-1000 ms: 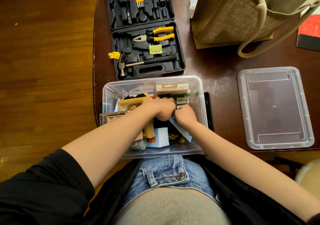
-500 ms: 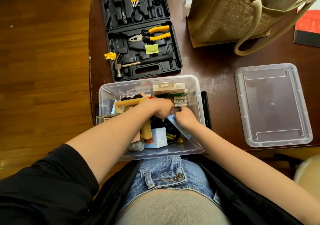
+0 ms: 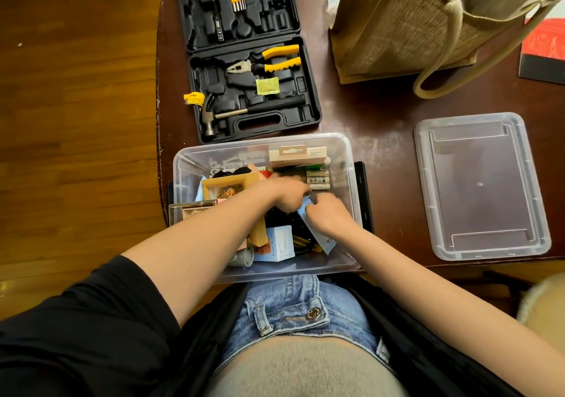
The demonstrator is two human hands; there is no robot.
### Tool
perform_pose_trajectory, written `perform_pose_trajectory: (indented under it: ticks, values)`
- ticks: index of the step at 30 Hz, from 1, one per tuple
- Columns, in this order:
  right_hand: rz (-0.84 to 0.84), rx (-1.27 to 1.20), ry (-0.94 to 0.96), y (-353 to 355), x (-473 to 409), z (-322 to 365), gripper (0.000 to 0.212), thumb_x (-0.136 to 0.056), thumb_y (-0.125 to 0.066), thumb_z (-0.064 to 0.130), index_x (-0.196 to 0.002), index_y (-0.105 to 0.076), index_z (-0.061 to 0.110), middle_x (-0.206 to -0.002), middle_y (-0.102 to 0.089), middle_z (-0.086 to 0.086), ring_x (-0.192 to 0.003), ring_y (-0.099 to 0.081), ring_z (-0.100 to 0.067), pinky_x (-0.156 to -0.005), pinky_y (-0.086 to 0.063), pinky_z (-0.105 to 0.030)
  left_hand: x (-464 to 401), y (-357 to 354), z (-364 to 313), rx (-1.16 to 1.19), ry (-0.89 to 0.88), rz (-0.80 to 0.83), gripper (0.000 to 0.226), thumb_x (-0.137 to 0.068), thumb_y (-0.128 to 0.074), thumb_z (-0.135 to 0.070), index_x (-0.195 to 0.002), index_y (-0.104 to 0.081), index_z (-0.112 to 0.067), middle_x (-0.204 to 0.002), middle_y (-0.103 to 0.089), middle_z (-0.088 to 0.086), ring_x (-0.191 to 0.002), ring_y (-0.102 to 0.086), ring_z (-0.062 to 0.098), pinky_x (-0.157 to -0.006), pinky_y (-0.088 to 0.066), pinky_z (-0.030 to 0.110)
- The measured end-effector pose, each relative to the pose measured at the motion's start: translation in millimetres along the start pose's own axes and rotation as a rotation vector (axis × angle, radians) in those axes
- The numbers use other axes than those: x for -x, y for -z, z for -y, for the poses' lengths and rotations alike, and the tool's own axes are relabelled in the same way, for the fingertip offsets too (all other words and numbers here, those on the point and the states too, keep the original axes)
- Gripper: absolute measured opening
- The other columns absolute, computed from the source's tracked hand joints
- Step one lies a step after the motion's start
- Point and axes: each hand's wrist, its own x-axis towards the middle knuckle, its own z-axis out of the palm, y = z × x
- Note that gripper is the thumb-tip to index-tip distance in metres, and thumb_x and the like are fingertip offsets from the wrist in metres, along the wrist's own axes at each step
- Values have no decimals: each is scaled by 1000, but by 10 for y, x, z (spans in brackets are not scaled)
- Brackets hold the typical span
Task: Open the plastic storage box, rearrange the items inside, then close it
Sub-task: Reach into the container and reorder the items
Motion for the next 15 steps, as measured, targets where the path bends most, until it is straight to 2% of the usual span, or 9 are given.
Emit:
perform_pose_trajectory:
  ticks: [2, 3, 5, 6, 8, 10, 12, 13, 15]
  values:
    - [3, 125, 31, 2, 117, 10, 30, -92, -40, 10, -63, -38, 9, -76, -50, -10, -88, -47, -33, -69, -31, -32, -15, -15, 1, -63, -12, 18, 63, -90, -48, -10, -148, -29, -24, -150, -30, 9, -139, -28, 30, -112, -25, 47]
    - [10, 149, 28, -10, 148, -1, 25, -93, -40, 13, -70, -46, 5, -92, -56, -17, -98, -48, -36, -76, -34, -33, -23, -24, -1, -86, -17, 20, 61, -91, -48, -12, -148, -29, -24, -150, -30, 8, -139, -27, 30, -112, -24, 48]
    - [47, 173, -12, -54, 185, -34, 27, -94, -39, 18, -104, -54, -3, -131, -43, -27, -120, -41, -38, -94, -35, -35, -37, -39, -3, -105, -23, 21, 60, -92, -49, -17, -148, -29, -24, -151, -29, 7, -140, -26, 29, -113, -22, 49]
    - [76, 181, -38, -73, 191, -37, 33, -94, -39, 20, -114, -51, -3, -138, -35, -29, -123, -39, -38, -97, -34, -36, -40, -42, -1, -110, -24, 20, 60, -93, -49, -18, -148, -29, -24, -151, -29, 7, -140, -26, 29, -113, -21, 50]
    - [103, 148, -80, -92, 169, -36, 32, -94, -39, 19, -114, -51, -2, -136, -37, -30, -114, -46, -37, -90, -38, -35, -45, -43, 2, -120, -27, 17, 60, -92, -51, -18, -148, -29, -24, -150, -30, 6, -140, -26, 28, -113, -22, 49]
    - [110, 104, -83, -97, 112, -14, 28, -95, -36, 17, -110, -53, 0, -125, -48, -28, -108, -49, -36, -96, -36, -37, -37, -41, 1, -124, -31, 13, 60, -91, -51, -17, -148, -30, -24, -150, -31, 5, -140, -27, 27, -113, -23, 48]
    - [119, 72, -51, -98, 53, -1, 22, -98, -32, 13, -100, -53, 5, -100, -57, -21, -93, -46, -30, -101, -31, -39, -21, -40, -4, -132, -31, 6, 61, -90, -51, -14, -147, -31, -24, -150, -32, 5, -139, -28, 27, -113, -24, 48]
    - [122, 57, -36, -102, 20, 0, 22, -99, -31, 14, -99, -52, 7, -89, -53, -16, -89, -42, -25, -95, -34, -37, -13, -40, -8, -137, -31, 1, 62, -89, -51, -13, -147, -31, -24, -150, -32, 5, -139, -28, 28, -112, -24, 48]
    - [142, 27, -31, -104, -36, -17, 29, -101, -31, 22, -107, -54, 6, -92, -44, -12, -87, -39, -22, -76, -32, -30, 1, -34, -13, -139, -40, -7, 63, -88, -51, -9, -146, -33, -25, -149, -35, 5, -138, -31, 28, -111, -26, 48]
